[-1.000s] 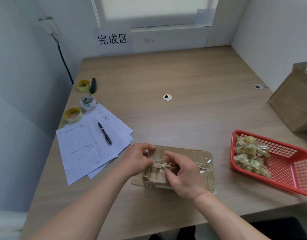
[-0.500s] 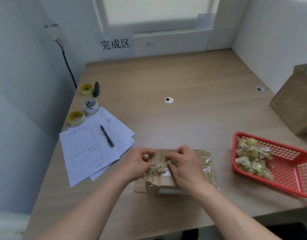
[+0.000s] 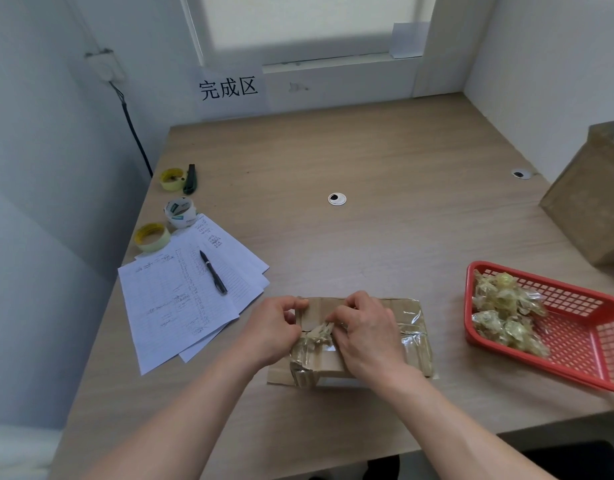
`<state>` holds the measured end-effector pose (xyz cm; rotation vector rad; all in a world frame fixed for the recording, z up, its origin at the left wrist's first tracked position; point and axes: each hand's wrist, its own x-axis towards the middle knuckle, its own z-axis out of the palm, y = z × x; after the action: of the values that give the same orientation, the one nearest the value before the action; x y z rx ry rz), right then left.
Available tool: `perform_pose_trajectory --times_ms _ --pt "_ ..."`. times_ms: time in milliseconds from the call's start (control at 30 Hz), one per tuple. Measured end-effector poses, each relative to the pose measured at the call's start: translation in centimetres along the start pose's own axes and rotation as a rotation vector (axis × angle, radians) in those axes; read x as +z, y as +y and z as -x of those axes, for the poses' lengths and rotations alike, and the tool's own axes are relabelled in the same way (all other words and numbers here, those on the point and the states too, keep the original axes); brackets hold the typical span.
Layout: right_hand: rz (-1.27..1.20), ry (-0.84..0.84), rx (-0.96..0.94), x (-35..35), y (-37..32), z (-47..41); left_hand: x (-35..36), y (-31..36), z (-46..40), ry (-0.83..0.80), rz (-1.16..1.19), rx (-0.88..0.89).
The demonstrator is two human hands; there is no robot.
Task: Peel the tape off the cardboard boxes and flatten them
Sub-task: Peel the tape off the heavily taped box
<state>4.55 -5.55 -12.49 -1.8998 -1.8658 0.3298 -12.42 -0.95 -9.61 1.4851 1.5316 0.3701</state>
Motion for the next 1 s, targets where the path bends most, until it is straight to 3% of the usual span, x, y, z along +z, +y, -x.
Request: perform_pose_trajectory --times_ms 333,467,600,733,1000 --pt "-0.018 -0.06 -0.055 0.1 0.5 0.0 0.1 -0.2 -0.2 0.031 0.014 -0.031" --pt "-0.075 -0.159 -0.193 -0.6 0.6 1.1 0.2 -0.2 -0.3 0.023 0.028 -0.041" --pt "-0.305 -0.039 -0.038 -1.3 1.0 1.6 0.2 -0.2 -0.3 -0.004 0.057 -0.048" --pt "-0.153 0.0 -0.016 -0.7 0.2 1.2 0.2 -0.3 -0.3 -0.004 0.059 -0.055" --pt "-0.084 0.033 -0.064 -0.4 -0.2 1.1 0.4 -0.5 -0.2 0.02 0.032 -0.052"
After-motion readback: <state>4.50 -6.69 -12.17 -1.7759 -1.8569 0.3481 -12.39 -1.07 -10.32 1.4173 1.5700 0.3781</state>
